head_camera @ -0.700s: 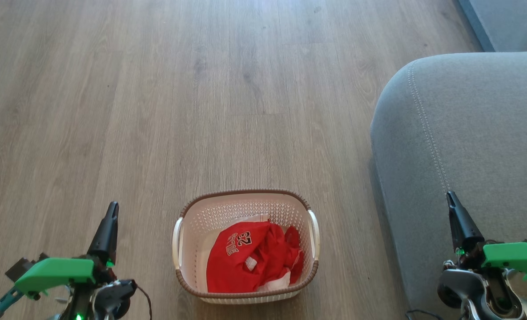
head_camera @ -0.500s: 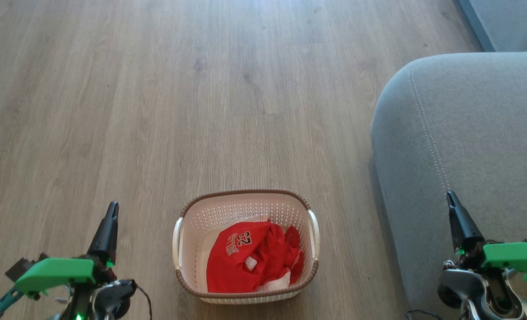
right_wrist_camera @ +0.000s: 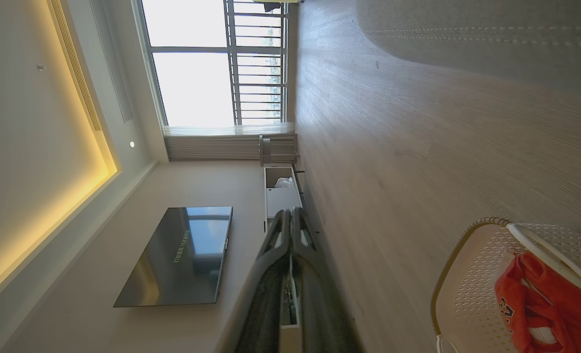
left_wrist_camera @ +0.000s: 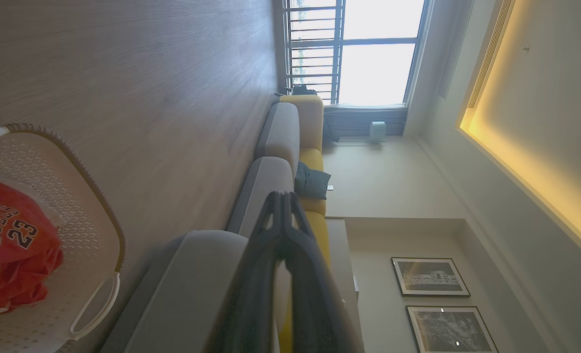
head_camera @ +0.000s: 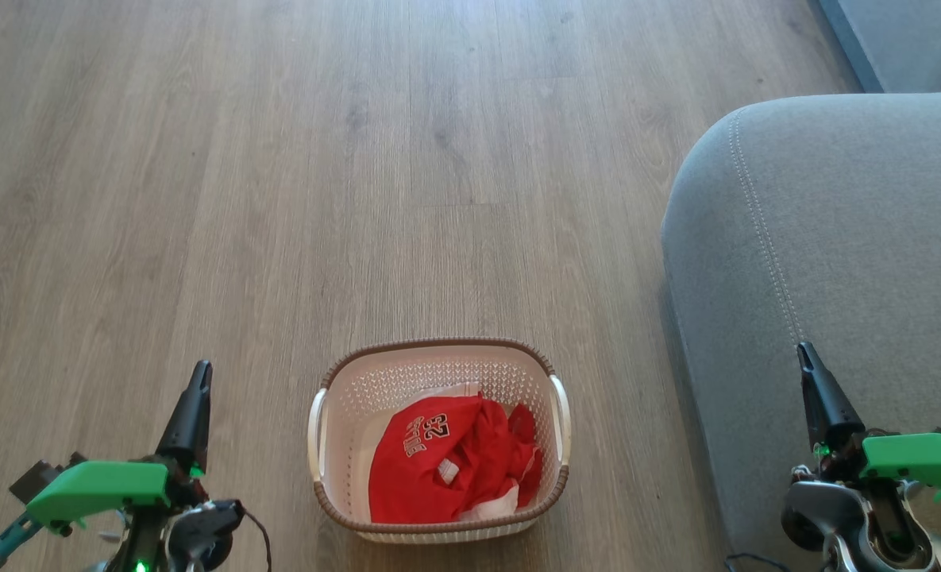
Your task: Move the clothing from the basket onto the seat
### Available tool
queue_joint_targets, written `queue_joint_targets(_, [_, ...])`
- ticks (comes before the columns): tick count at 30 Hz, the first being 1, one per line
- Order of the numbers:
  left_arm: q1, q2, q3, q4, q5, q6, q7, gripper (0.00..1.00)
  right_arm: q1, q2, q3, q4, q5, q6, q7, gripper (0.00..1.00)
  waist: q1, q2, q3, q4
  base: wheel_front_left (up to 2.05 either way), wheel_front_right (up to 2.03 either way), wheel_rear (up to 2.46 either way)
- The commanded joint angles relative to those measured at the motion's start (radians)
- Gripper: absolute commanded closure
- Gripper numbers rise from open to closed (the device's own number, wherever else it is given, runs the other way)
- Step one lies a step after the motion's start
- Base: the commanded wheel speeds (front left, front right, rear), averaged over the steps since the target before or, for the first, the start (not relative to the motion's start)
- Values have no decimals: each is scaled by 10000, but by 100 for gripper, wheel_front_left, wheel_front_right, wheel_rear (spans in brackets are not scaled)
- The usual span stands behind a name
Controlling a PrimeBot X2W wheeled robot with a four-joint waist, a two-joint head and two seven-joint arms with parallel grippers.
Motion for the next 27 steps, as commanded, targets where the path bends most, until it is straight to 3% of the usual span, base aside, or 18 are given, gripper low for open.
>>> queue_joint_targets(1, [-464,83,318,-323,18,-92,73,100,-531,-39,177,-378,-83,8,55,100,0,0,0,0,0,0,0])
queue_joint_targets(27, [-464,83,318,-323,18,-92,73,100,-531,-39,177,-378,-83,8,55,100,0,0,0,0,0,0,0])
